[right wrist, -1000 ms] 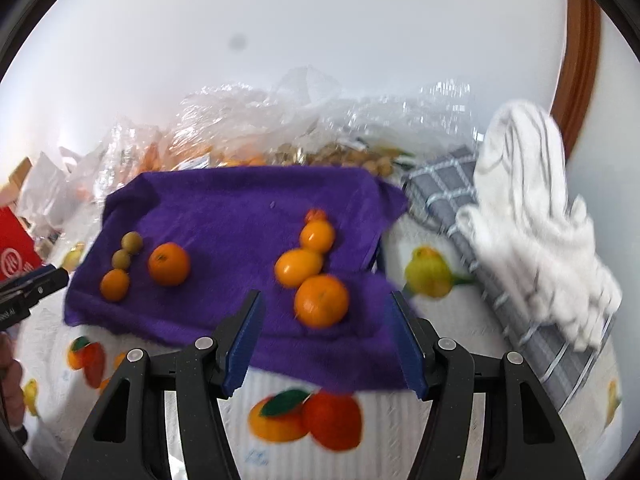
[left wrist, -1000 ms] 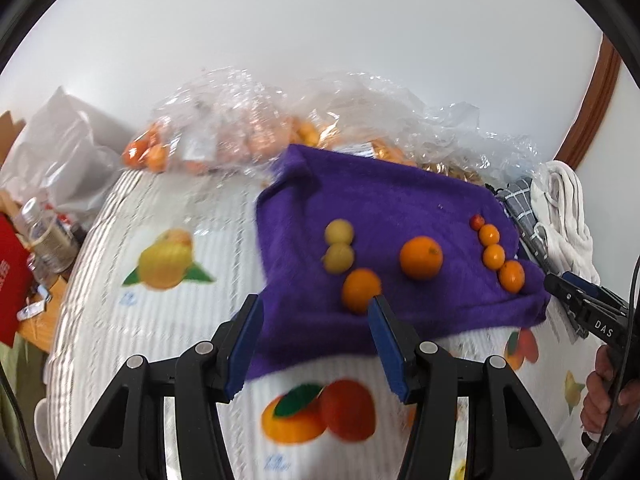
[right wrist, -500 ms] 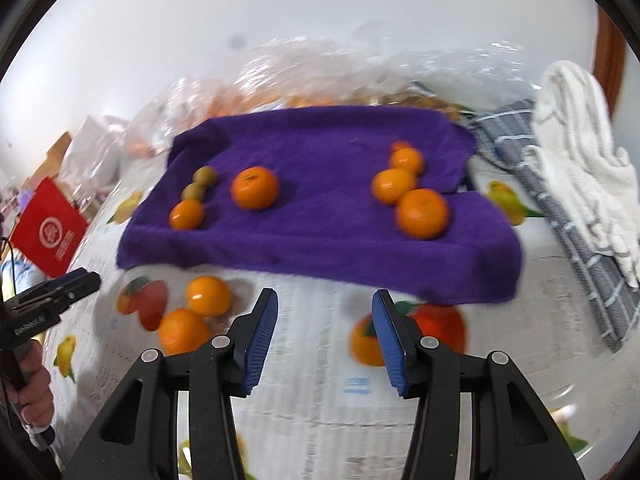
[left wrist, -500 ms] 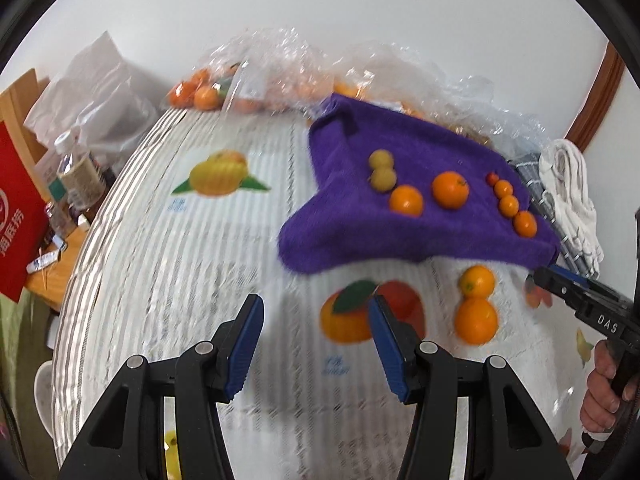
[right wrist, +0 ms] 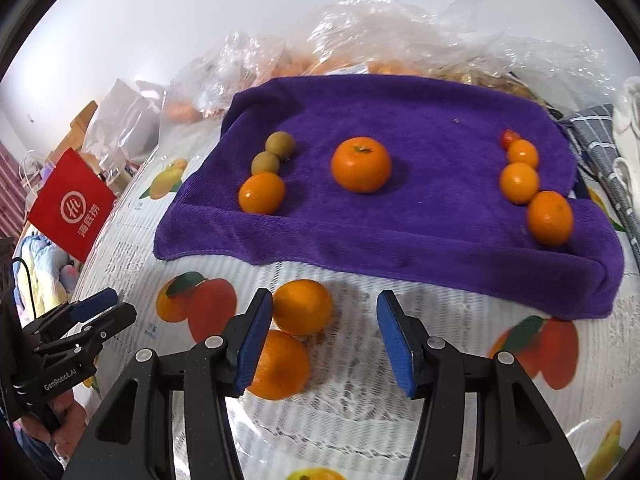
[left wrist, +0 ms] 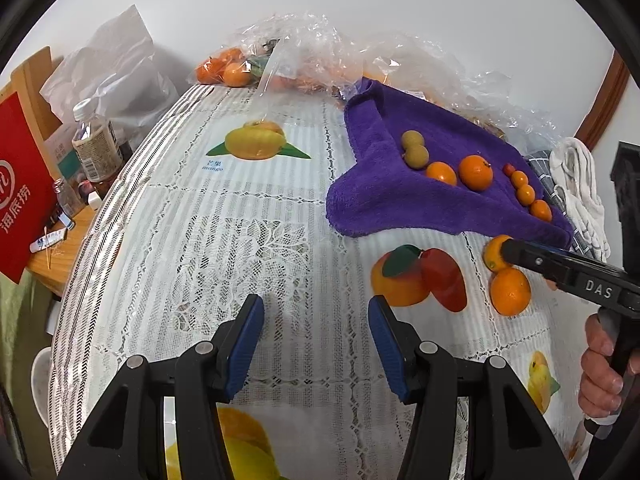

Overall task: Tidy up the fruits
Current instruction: 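Grasp a loose orange beside the towel with the right tool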

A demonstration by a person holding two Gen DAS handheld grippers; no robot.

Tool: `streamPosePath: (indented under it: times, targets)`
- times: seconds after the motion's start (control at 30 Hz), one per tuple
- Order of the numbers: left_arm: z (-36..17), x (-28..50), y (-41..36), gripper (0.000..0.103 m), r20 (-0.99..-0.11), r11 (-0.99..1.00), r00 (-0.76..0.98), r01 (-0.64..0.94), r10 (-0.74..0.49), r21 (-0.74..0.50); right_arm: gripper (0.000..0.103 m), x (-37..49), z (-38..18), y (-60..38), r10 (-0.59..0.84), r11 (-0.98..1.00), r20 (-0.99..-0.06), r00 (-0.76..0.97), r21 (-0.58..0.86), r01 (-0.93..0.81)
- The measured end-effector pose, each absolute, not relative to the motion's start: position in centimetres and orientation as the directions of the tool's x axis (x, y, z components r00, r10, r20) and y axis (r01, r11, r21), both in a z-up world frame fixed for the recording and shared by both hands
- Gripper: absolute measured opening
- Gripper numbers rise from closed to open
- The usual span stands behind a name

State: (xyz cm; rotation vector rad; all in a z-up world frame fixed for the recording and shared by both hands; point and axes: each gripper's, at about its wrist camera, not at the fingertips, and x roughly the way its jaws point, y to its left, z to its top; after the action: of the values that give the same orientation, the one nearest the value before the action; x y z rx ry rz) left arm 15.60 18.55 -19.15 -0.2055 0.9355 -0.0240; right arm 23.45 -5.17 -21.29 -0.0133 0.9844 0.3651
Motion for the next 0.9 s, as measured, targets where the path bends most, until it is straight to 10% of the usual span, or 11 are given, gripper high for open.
streamPosePath:
  times: [0.3, 0.9]
  targets:
    - [-19.1, 15.4, 18.9, 0.053, -0.787, 0.976, 0.602, -0.052, -0.138, -0.211, 0.033, 23.7, -21.8, -3.8, 0.35, 0.915, -0.816, 0.46, 0.193, -0.354]
    - [-18.6, 16.1, 15.4, 0.056, -0.802, 0.98, 0.571, 0.021, -0.173, -0.197, 0.033, 21.0, -21.2, -13.7, 0.182, 0.975, -0.803, 0.567, 0.075, -0.207]
